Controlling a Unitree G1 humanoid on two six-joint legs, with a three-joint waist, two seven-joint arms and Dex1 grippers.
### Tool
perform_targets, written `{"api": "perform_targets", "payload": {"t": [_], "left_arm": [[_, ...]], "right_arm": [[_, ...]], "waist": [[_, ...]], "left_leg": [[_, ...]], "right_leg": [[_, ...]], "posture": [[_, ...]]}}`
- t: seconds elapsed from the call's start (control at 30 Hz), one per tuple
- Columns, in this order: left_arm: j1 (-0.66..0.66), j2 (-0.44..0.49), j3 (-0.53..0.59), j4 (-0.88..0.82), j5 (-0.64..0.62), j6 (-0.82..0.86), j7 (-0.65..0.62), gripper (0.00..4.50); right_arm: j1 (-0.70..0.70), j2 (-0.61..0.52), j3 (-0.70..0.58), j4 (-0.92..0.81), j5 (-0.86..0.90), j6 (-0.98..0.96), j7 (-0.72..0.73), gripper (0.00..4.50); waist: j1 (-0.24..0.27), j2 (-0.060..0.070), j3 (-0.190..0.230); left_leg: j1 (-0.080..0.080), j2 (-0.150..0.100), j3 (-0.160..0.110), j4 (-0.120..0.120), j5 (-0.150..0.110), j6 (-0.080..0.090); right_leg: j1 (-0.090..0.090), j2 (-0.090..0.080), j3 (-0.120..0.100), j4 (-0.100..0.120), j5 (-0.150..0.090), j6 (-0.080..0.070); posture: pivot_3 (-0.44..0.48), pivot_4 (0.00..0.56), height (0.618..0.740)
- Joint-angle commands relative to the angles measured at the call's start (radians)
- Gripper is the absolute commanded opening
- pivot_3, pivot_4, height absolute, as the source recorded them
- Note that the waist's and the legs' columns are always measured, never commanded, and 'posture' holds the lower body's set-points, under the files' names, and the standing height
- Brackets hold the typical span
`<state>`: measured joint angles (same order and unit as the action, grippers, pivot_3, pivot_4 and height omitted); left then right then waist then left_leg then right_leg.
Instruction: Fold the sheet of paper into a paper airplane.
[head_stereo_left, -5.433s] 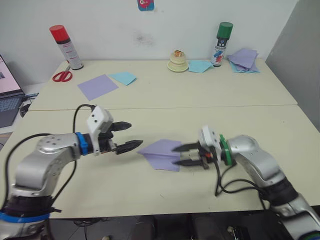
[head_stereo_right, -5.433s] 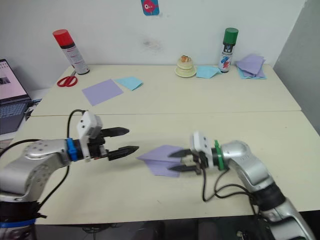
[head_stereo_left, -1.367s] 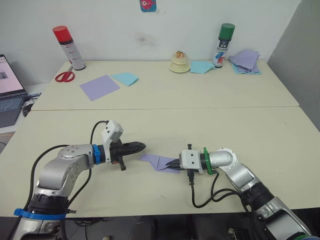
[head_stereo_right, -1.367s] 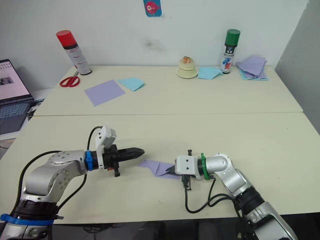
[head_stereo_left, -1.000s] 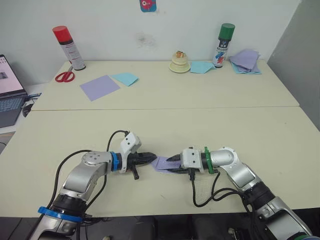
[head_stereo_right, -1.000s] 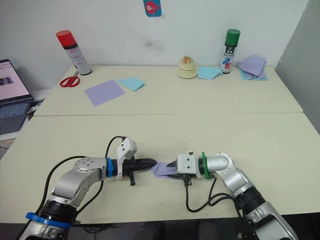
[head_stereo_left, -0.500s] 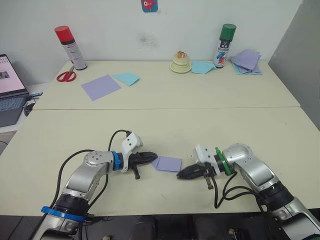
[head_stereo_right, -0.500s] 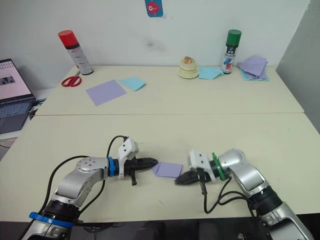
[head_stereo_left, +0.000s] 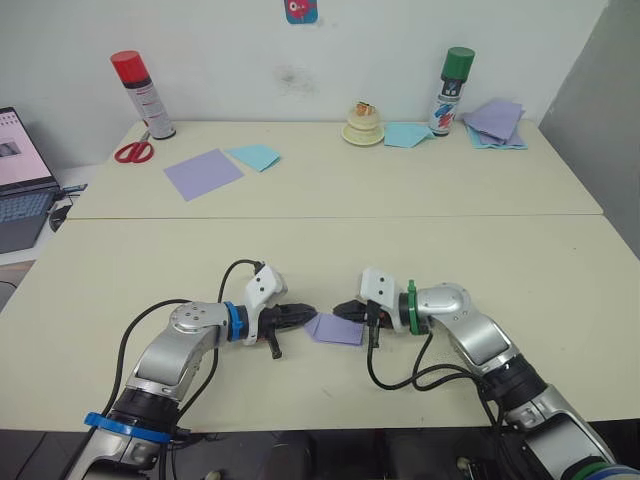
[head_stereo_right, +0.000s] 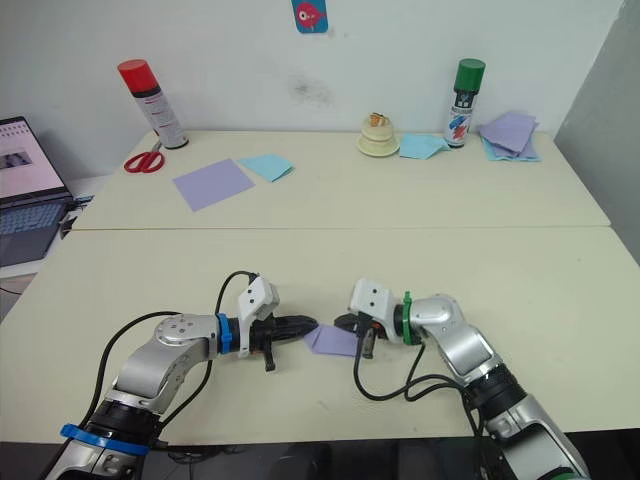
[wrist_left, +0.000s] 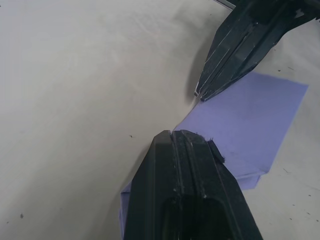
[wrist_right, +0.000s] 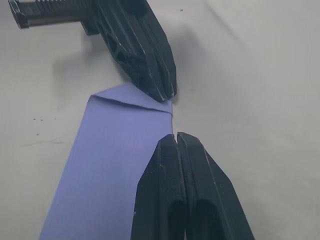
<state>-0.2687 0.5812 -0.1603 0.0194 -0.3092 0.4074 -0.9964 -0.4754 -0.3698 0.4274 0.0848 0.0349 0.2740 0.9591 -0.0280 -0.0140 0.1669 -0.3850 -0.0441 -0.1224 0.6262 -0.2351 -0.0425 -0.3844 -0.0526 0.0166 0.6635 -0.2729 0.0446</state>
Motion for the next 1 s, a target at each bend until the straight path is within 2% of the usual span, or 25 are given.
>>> {"api": "perform_targets", "payload": {"t": [0.03,0.4,0.5,0.7,0.83,1.0], "left_arm": [[0.008,0.003,-0.016,0.012,0.021,0.013,-0.002,0.24],[0.008,0.003,-0.015,0.014,0.021,0.014,0.000,0.24],[0.004,0.003,-0.014,0.019,0.022,0.012,-0.001,0.24],[-0.005,-0.001,-0.017,0.030,0.024,0.008,-0.004,0.24],[-0.009,0.000,-0.018,0.033,0.026,0.008,-0.008,0.24],[-0.013,0.003,-0.014,0.008,0.026,0.010,-0.009,0.24]], "right_arm": [[-0.004,-0.044,0.007,-0.019,-0.034,0.026,0.014,0.02],[0.080,-0.190,-0.045,-0.131,0.007,0.048,0.072,0.02],[0.090,-0.176,-0.098,-0.144,0.046,0.035,0.055,0.02],[0.065,-0.063,-0.154,-0.167,0.122,0.028,-0.002,0.02],[0.053,-0.010,-0.108,-0.156,0.095,0.030,-0.023,0.02],[0.047,-0.028,-0.002,-0.101,-0.002,0.003,-0.010,0.02]], "waist": [[0.000,0.000,0.000],[0.000,0.000,0.000],[0.000,0.000,0.000],[-0.001,0.000,0.000],[-0.001,0.000,0.000],[-0.001,0.000,0.000]], "left_leg": [[0.000,0.000,0.000,0.000,0.000,0.000],[0.000,0.000,0.000,0.000,0.000,0.000],[0.000,0.000,0.000,0.000,0.000,0.000],[0.000,0.001,-0.001,0.000,0.000,0.000],[0.000,0.001,-0.001,0.000,0.000,0.000],[0.000,0.000,0.000,0.000,0.000,0.000]], "right_leg": [[0.000,0.000,0.000,0.000,0.000,0.000],[0.001,0.000,-0.001,-0.001,0.000,0.001],[0.001,0.000,0.000,-0.001,-0.001,0.001],[0.001,0.000,0.000,0.000,-0.001,0.001],[0.001,0.000,0.000,0.000,0.000,0.001],[0.001,0.000,0.000,0.000,0.000,0.000]], "posture": [[0.000,0.150,0.740],[0.000,0.150,0.740],[0.000,0.150,0.740],[0.000,0.150,0.740],[0.000,0.150,0.740],[0.000,0.150,0.740]]}}
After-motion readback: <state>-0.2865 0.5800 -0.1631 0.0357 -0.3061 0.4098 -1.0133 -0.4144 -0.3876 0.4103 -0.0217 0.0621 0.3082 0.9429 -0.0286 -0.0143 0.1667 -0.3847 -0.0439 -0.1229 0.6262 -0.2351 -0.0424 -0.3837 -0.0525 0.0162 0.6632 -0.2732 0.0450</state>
